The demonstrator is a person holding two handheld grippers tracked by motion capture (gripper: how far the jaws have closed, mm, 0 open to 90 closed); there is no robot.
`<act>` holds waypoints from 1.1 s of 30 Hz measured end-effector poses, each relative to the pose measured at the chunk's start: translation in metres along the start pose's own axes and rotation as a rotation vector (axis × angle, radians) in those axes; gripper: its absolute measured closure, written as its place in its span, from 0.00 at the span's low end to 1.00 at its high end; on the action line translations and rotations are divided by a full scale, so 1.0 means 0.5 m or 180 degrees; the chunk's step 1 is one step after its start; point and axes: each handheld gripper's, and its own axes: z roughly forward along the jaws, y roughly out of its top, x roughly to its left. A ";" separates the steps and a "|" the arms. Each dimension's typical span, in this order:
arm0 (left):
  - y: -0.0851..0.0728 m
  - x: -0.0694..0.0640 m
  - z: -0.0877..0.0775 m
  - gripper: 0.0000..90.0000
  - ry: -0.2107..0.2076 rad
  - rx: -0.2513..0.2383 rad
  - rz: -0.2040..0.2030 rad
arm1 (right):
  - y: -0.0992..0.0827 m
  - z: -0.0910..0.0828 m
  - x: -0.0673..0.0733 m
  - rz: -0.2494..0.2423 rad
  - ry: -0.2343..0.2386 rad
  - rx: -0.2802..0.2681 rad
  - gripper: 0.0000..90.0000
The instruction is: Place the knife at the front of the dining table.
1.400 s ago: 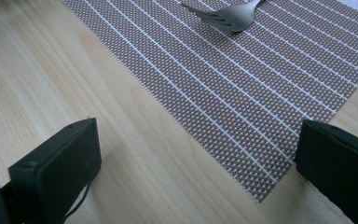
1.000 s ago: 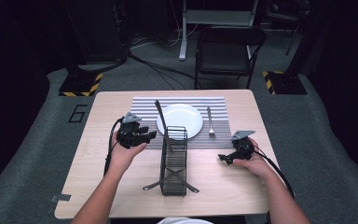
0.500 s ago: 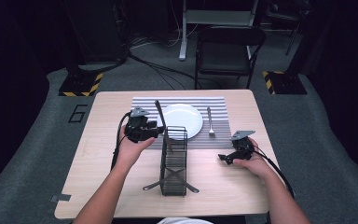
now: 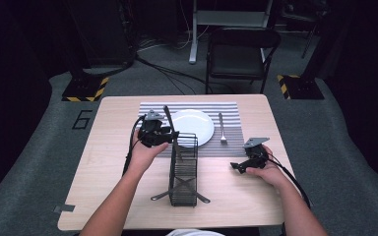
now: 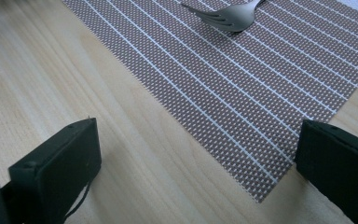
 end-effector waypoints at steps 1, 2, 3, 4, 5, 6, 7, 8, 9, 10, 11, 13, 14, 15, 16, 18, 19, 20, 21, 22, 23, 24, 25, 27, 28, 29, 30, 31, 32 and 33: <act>0.002 -0.001 0.001 0.62 -0.0002 0.0014 0.0015 | 0.000 0.000 0.000 0.0000 0.0001 0.0000 0.00; 0.002 -0.002 0.003 0.62 -0.0005 -0.0007 0.0017 | 0.000 0.000 0.000 0.0002 0.0001 -0.0001 0.00; 0.003 -0.002 0.004 0.63 -0.0015 -0.0015 0.0023 | 0.000 0.000 0.000 -0.0001 0.0000 -0.0001 0.00; 0.004 -0.002 0.004 0.63 -0.0020 -0.0008 0.0026 | 0.000 0.000 0.000 -0.0001 0.0002 0.0000 0.00; 0.004 -0.001 0.007 0.63 -0.0038 -0.0006 0.0032 | 0.000 0.000 0.000 0.0002 0.0000 0.0000 0.00; 0.005 -0.001 0.008 0.64 -0.0050 -0.0010 0.0031 | 0.000 0.000 0.000 -0.0003 0.0000 0.0001 0.00; 0.004 -0.001 0.010 0.64 -0.0065 -0.0015 0.0035 | 0.000 0.000 0.000 -0.0001 0.0000 0.0000 0.00; 0.005 0.000 0.011 0.64 -0.0067 0.0008 0.0046 | 0.000 0.000 0.000 -0.0004 0.0000 0.0000 0.00; 0.004 0.000 0.014 0.64 -0.0073 -0.0006 0.0045 | 0.000 0.000 0.000 0.0001 0.0002 -0.0001 0.00; 0.004 0.001 0.015 0.65 -0.0083 -0.0009 0.0043 | 0.000 0.000 0.000 -0.0004 0.0000 0.0000 0.00; 0.005 0.001 0.015 0.65 -0.0083 -0.0002 0.0051 | 0.000 0.000 0.000 0.0000 0.0001 -0.0001 0.00; 0.005 0.002 0.017 0.67 -0.0094 -0.0013 0.0050 | 0.000 0.000 -0.001 -0.0025 0.0004 0.0006 0.00; 0.006 0.003 0.017 0.68 -0.0094 -0.0015 0.0037 | 0.000 0.000 -0.001 -0.0024 0.0004 0.0006 0.00; 0.006 0.004 0.018 0.68 -0.0098 -0.0020 0.0030 | 0.000 0.000 -0.001 -0.0025 0.0004 0.0006 0.00; 0.006 0.006 0.019 0.69 -0.0127 -0.0042 0.0007 | 0.000 0.000 -0.001 -0.0024 0.0004 0.0006 0.00; 0.006 0.009 0.020 0.69 -0.0172 -0.0040 -0.0021 | 0.000 0.000 -0.001 -0.0024 0.0004 0.0006 0.00; 0.006 0.010 0.020 0.70 -0.0185 -0.0038 -0.0029 | 0.000 0.000 -0.001 -0.0021 0.0004 0.0006 0.00; 0.007 0.011 0.021 0.70 -0.0203 -0.0047 -0.0042 | 0.000 0.000 -0.001 -0.0025 0.0004 0.0007 0.00; 0.007 0.011 0.021 0.71 -0.0227 -0.0055 -0.0051 | 0.000 0.000 -0.001 -0.0024 0.0004 0.0007 0.00; 0.008 0.012 0.021 0.71 -0.0229 -0.0054 -0.0048 | 0.000 0.000 -0.001 -0.0025 0.0003 0.0006 0.00; 0.008 0.013 0.021 0.72 -0.0249 -0.0062 -0.0051 | 0.000 0.000 -0.001 -0.0024 0.0003 0.0006 0.00; 0.008 0.014 0.021 0.73 -0.0268 -0.0052 -0.0062 | 0.000 0.000 0.000 0.0005 -0.0001 -0.0003 0.00; 0.008 0.015 0.020 0.74 -0.0279 -0.0052 -0.0069 | 0.000 0.000 0.000 -0.0002 0.0000 -0.0001 0.00; 0.008 0.015 0.018 0.77 -0.0290 -0.0069 -0.0077 | 0.000 0.000 0.000 0.0005 -0.0002 -0.0003 0.00; 0.009 0.015 0.016 0.80 -0.0297 -0.0070 -0.0051 | 0.000 0.000 0.000 -0.0002 0.0002 0.0000 0.00; 0.009 0.013 0.015 0.84 -0.0295 -0.0086 -0.0047 | 0.000 0.000 0.000 -0.0004 0.0000 -0.0001 0.00; 0.010 0.011 0.013 0.86 -0.0291 -0.0087 -0.0003 | 0.000 0.000 0.000 -0.0002 0.0000 -0.0001 0.00; 0.010 0.010 0.012 0.88 -0.0256 -0.0077 0.0039 | 0.000 0.000 0.000 -0.0001 0.0000 -0.0002 0.00; 0.010 0.008 0.012 0.88 -0.0232 -0.0071 0.0048 | 0.000 0.000 0.000 -0.0001 0.0000 0.0000 0.00; 0.009 0.007 0.012 0.88 -0.0233 -0.0095 0.0031 | 0.000 0.000 0.000 0.0000 0.0000 -0.0001 0.00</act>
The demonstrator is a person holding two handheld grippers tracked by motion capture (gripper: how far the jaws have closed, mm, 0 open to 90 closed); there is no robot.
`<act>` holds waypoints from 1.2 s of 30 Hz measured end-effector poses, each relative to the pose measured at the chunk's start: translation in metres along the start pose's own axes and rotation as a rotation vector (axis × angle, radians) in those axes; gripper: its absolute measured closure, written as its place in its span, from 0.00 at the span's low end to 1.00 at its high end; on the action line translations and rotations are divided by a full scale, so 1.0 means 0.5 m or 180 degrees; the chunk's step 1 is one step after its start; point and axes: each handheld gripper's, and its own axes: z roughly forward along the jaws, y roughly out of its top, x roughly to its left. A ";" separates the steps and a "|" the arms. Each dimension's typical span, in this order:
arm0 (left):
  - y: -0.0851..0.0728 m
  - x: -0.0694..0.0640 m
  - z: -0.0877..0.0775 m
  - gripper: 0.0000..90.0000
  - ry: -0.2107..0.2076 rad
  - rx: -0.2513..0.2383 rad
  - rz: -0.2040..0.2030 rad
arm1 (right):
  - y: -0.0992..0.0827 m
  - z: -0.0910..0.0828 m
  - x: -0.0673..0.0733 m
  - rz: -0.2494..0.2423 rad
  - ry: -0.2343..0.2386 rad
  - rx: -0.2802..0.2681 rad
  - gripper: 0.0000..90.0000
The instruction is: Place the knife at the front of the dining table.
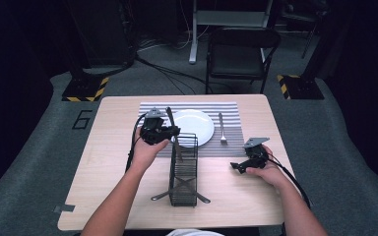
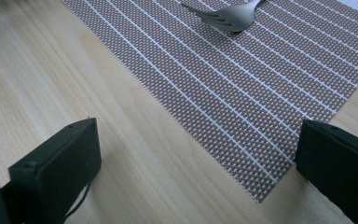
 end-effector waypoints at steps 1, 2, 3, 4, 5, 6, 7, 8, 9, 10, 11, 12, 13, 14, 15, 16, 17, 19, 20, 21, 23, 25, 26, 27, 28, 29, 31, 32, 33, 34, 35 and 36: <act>0.000 -0.001 0.000 0.88 0.0011 -0.0003 -0.0002 | 0.000 0.000 0.000 0.0001 0.0001 0.0000 0.00; 0.000 -0.003 -0.002 0.88 0.0034 0.0017 0.0011 | 0.000 0.000 0.000 0.0002 0.0002 -0.0001 0.00; 0.000 -0.004 -0.003 0.88 0.0044 0.0005 0.0010 | 0.000 0.000 0.000 0.0000 0.0000 -0.0001 0.00; -0.001 -0.007 -0.004 0.88 0.0052 0.0011 0.0030 | 0.000 0.000 0.000 0.0003 0.0002 -0.0001 0.00; -0.003 -0.011 -0.005 0.88 0.0053 -0.0011 0.0031 | 0.000 0.000 0.000 0.0004 0.0002 0.0000 0.00; -0.005 -0.015 -0.007 0.89 0.0048 -0.0033 0.0016 | 0.000 0.000 0.000 0.0000 0.0000 -0.0001 0.00; -0.006 -0.018 -0.009 0.89 0.0045 -0.0025 0.0034 | 0.000 0.000 0.000 0.0001 0.0000 -0.0001 0.00; -0.007 -0.021 -0.010 0.89 0.0051 -0.0042 0.0053 | 0.000 0.000 0.000 0.0003 0.0001 -0.0001 0.00; -0.010 -0.025 -0.012 0.90 0.0038 -0.0058 0.0064 | 0.000 0.000 0.000 0.0001 0.0000 -0.0001 0.00; -0.011 -0.028 -0.014 0.90 0.0015 -0.0051 0.0076 | 0.000 0.000 0.000 0.0000 0.0000 0.0000 0.00; -0.011 -0.032 -0.016 0.91 0.0001 -0.0056 0.0077 | 0.000 0.000 0.000 0.0004 0.0001 -0.0001 0.00; -0.011 -0.036 -0.018 0.92 -0.0017 -0.0039 0.0083 | 0.000 0.000 0.000 0.0002 0.0001 -0.0001 0.00; -0.010 -0.041 -0.019 0.92 -0.0002 -0.0019 0.0125 | 0.000 0.000 0.000 0.0000 0.0000 -0.0001 0.00; -0.008 -0.046 -0.021 0.92 0.0003 0.0014 0.0153 | 0.000 0.000 0.000 0.0001 0.0000 -0.0001 0.00; -0.006 -0.050 -0.023 0.92 -0.0010 0.0017 0.0166 | 0.000 0.000 0.000 0.0000 -0.0001 0.0000 0.00; -0.003 -0.054 -0.025 0.92 0.0002 0.0010 0.0205 | 0.000 0.000 0.000 0.0001 -0.0001 -0.0001 0.00; 0.001 -0.059 -0.030 0.92 0.0007 0.0016 0.0224 | 0.000 0.000 0.000 0.0003 0.0001 -0.0001 0.00; 0.011 -0.063 -0.039 0.92 0.0024 0.0004 0.0286 | 0.000 0.000 0.000 0.0001 -0.0001 -0.0001 0.00; 0.015 -0.065 -0.043 0.92 0.0029 -0.0001 0.0285 | 0.000 0.000 0.000 0.0004 0.0001 0.0000 0.00; 0.022 -0.067 -0.049 0.92 0.0025 -0.0007 0.0303 | 0.000 0.000 0.000 0.0002 0.0000 0.0000 0.00; 0.032 -0.072 -0.058 0.92 0.0035 0.0001 0.0316 | 0.000 0.000 0.000 0.0002 0.0000 -0.0001 0.00; 0.042 -0.077 -0.065 0.92 0.0067 0.0004 0.0357 | 0.000 0.000 0.000 0.0001 0.0000 -0.0001 0.00; 0.048 -0.081 -0.071 0.92 0.0079 0.0012 0.0371 | 0.000 0.000 0.000 0.0004 0.0001 0.0000 0.00; 0.053 -0.083 -0.075 0.92 0.0082 -0.0001 0.0385 | 0.000 0.000 0.000 0.0004 0.0002 0.0000 0.00; 0.057 -0.085 -0.079 0.92 0.0089 0.0016 0.0390 | 0.000 0.000 0.000 -0.0001 0.0000 0.0001 0.00; 0.063 -0.087 -0.085 0.92 0.0095 0.0009 0.0409 | 0.000 0.000 0.000 0.0001 0.0000 0.0000 0.00; 0.071 -0.091 -0.092 0.92 0.0105 0.0009 0.0406 | 0.000 0.000 0.000 0.0001 0.0000 0.0000 0.00; 0.078 -0.092 -0.097 0.92 0.0103 0.0001 0.0414 | 0.000 0.000 0.000 0.0003 -0.0001 -0.0001 0.00; 0.081 -0.092 -0.100 0.92 0.0110 0.0003 0.0427 | 0.000 0.000 0.000 0.0004 -0.0001 -0.0001 0.00; 0.087 -0.093 -0.105 0.92 0.0102 -0.0002 0.0426 | 0.000 0.000 0.000 0.0003 -0.0001 0.0000 0.00; 0.091 -0.093 -0.108 0.92 0.0104 -0.0006 0.0424 | 0.000 0.000 0.000 0.0004 0.0001 -0.0001 0.00; 0.095 -0.092 -0.112 0.92 0.0115 -0.0016 0.0426 | 0.000 0.000 0.000 0.0006 -0.0002 -0.0003 0.00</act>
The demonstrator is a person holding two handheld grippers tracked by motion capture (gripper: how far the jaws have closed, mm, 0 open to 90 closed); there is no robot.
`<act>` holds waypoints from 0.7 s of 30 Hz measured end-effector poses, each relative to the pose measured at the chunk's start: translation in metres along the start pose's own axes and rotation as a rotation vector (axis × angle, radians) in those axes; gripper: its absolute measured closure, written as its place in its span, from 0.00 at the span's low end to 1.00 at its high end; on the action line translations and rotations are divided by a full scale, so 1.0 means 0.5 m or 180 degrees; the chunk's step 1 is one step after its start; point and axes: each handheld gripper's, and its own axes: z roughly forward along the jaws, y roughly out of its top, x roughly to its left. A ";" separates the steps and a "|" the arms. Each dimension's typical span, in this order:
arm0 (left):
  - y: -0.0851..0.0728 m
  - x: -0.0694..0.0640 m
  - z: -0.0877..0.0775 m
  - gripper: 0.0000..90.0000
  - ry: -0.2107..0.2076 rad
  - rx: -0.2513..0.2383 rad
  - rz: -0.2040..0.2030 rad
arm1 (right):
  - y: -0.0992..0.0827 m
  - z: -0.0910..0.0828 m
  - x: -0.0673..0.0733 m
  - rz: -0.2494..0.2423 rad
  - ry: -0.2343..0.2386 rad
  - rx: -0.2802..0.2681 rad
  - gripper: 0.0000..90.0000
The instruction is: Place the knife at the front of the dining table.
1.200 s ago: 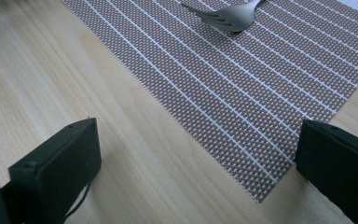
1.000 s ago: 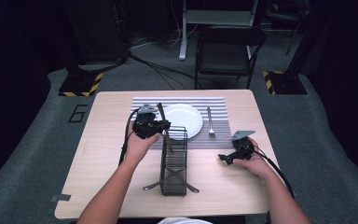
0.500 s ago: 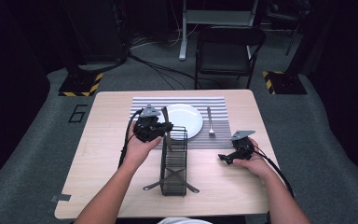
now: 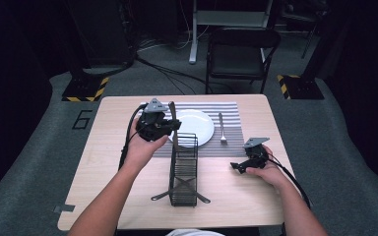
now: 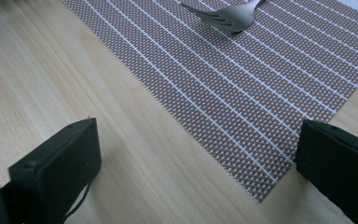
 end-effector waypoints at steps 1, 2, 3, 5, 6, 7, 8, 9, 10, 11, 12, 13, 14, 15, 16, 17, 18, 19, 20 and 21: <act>0.006 0.001 -0.005 0.92 -0.0002 -0.0013 -0.0006 | 0.000 0.000 0.000 -0.0002 0.0001 0.0000 0.00; 0.010 0.002 -0.009 0.92 0.0015 -0.0026 0.0008 | 0.000 0.000 0.000 -0.0001 0.0000 0.0001 0.00; 0.013 0.002 -0.012 0.92 0.0027 -0.0036 0.0011 | 0.000 0.000 -0.001 -0.0031 0.0005 0.0009 0.00; 0.022 0.005 -0.021 0.92 0.0020 -0.0062 -0.0003 | 0.000 0.000 -0.001 -0.0031 0.0005 0.0009 0.00; 0.025 0.005 -0.024 0.92 0.0011 -0.0077 -0.0027 | 0.000 0.000 -0.001 -0.0031 0.0005 0.0009 0.00; 0.031 0.007 -0.029 0.92 -0.0002 -0.0090 -0.0032 | 0.000 0.000 -0.001 -0.0030 0.0005 0.0009 0.00; 0.036 0.009 -0.033 0.92 0.0002 -0.0104 -0.0025 | 0.000 0.000 -0.001 -0.0031 0.0006 0.0010 0.00; 0.040 0.010 -0.037 0.92 0.0003 -0.0112 -0.0040 | 0.000 0.000 -0.001 -0.0030 0.0005 0.0009 0.00; 0.044 0.011 -0.040 0.92 0.0008 -0.0119 -0.0037 | 0.000 0.000 -0.001 -0.0030 0.0006 0.0009 0.00; 0.050 0.013 -0.047 0.92 0.0011 -0.0135 -0.0024 | 0.000 0.000 -0.001 -0.0031 0.0005 0.0009 0.00; 0.055 0.014 -0.052 0.92 0.0008 -0.0151 -0.0045 | 0.000 0.000 -0.001 -0.0030 0.0006 0.0009 0.00; 0.059 0.014 -0.055 0.92 0.0012 -0.0170 -0.0054 | 0.000 0.000 -0.001 -0.0030 0.0005 0.0009 0.00; 0.063 0.015 -0.060 0.92 0.0034 -0.0177 -0.0026 | 0.000 0.000 -0.001 -0.0030 0.0005 0.0009 0.00; 0.068 0.015 -0.065 0.92 0.0067 -0.0196 -0.0011 | 0.000 0.000 -0.001 -0.0030 0.0005 0.0010 0.00; 0.071 0.015 -0.068 0.92 0.0087 -0.0201 0.0002 | 0.000 0.000 -0.001 -0.0031 0.0005 0.0009 0.00; 0.073 0.016 -0.071 0.92 0.0111 -0.0213 0.0013 | 0.000 0.000 -0.001 -0.0032 0.0005 0.0009 0.00; 0.074 0.018 -0.073 0.92 0.0121 -0.0227 0.0007 | 0.000 0.000 -0.001 -0.0032 0.0005 0.0008 0.00; 0.074 0.021 -0.075 0.92 0.0137 -0.0223 0.0016 | 0.000 0.000 -0.001 -0.0031 0.0005 0.0009 0.00; 0.071 0.024 -0.075 0.92 0.0140 -0.0216 -0.0006 | 0.000 0.000 -0.001 -0.0032 0.0005 0.0008 0.00; 0.066 0.029 -0.074 0.92 0.0159 -0.0217 -0.0017 | 0.000 0.000 -0.001 -0.0032 0.0005 0.0008 0.00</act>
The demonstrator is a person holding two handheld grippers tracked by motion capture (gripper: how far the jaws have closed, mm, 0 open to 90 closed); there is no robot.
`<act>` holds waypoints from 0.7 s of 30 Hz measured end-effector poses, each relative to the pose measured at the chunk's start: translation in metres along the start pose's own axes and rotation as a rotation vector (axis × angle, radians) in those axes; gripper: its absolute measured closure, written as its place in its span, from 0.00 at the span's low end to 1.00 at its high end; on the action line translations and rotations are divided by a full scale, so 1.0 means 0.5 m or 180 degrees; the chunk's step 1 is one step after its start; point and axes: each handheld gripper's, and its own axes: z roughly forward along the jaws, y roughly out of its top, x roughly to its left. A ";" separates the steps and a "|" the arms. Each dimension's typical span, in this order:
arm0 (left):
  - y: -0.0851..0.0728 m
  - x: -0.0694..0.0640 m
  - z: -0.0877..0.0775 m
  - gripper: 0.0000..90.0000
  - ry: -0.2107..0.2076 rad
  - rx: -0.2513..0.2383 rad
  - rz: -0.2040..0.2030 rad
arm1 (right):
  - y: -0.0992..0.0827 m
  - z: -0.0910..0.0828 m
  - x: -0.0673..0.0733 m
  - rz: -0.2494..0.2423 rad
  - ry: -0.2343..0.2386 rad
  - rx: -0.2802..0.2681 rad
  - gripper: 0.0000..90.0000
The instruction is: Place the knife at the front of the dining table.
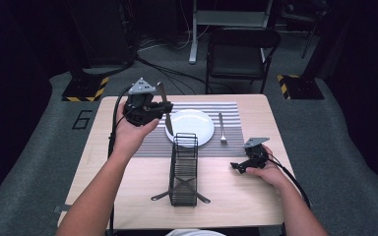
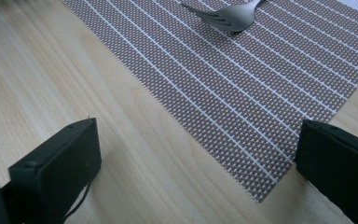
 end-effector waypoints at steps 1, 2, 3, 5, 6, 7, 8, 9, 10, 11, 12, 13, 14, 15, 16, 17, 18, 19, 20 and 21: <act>-0.004 0.002 0.001 0.92 0.0012 0.0008 -0.0009 | 0.000 0.000 0.000 0.0005 0.0001 0.0000 0.00; -0.009 0.006 0.003 0.92 0.0042 0.0035 -0.0008 | 0.000 0.000 0.000 0.0004 0.0000 -0.0001 0.00; -0.016 0.010 0.006 0.92 0.0067 0.0049 -0.0017 | 0.000 0.000 0.000 0.0002 0.0001 0.0001 0.00; -0.032 0.018 0.011 0.92 0.0123 0.0070 -0.0045 | 0.000 0.000 0.000 0.0001 0.0001 0.0001 0.00; -0.038 0.022 0.014 0.92 0.0141 0.0081 -0.0059 | 0.000 0.000 0.000 0.0000 0.0001 0.0001 0.00; -0.046 0.027 0.017 0.92 0.0172 0.0097 -0.0072 | 0.000 0.000 0.000 0.0003 0.0001 0.0002 0.00; -0.058 0.035 0.021 0.92 0.0205 0.0123 -0.0086 | 0.000 0.000 0.000 0.0001 0.0001 0.0003 0.00; -0.065 0.039 0.024 0.92 0.0234 0.0135 -0.0107 | 0.000 0.000 0.000 0.0002 0.0001 0.0002 0.00; -0.075 0.046 0.028 0.92 0.0259 0.0162 -0.0120 | 0.000 0.000 0.000 0.0003 0.0001 0.0003 0.00; -0.085 0.053 0.032 0.92 0.0283 0.0192 -0.0146 | 0.000 0.000 0.000 0.0002 0.0001 0.0002 0.00; -0.097 0.062 0.037 0.92 0.0316 0.0223 -0.0180 | 0.000 0.000 0.000 0.0003 0.0001 0.0003 0.00; -0.104 0.067 0.039 0.92 0.0341 0.0242 -0.0200 | 0.000 0.000 0.000 0.0007 0.0001 0.0002 0.00; -0.114 0.074 0.042 0.92 0.0372 0.0266 -0.0216 | 0.000 0.000 0.000 0.0002 0.0001 0.0002 0.00; -0.123 0.080 0.044 0.92 0.0403 0.0279 -0.0241 | 0.000 0.000 0.000 0.0005 0.0000 0.0002 0.00; -0.131 0.086 0.046 0.92 0.0425 0.0276 -0.0270 | 0.000 0.000 0.000 0.0001 0.0001 0.0003 0.00; -0.139 0.093 0.048 0.92 0.0446 0.0276 -0.0311 | 0.000 0.000 0.000 0.0002 0.0001 0.0002 0.00; -0.149 0.101 0.050 0.92 0.0468 0.0285 -0.0341 | 0.000 0.000 0.000 0.0002 0.0001 0.0002 0.00; -0.154 0.106 0.051 0.92 0.0481 0.0292 -0.0356 | 0.000 0.000 0.000 0.0006 0.0001 0.0001 0.00; -0.163 0.112 0.054 0.92 0.0502 0.0305 -0.0391 | 0.000 0.000 0.000 0.0001 0.0001 0.0002 0.00; -0.168 0.117 0.057 0.92 0.0525 0.0300 -0.0402 | 0.000 0.000 0.000 0.0001 0.0001 0.0002 0.00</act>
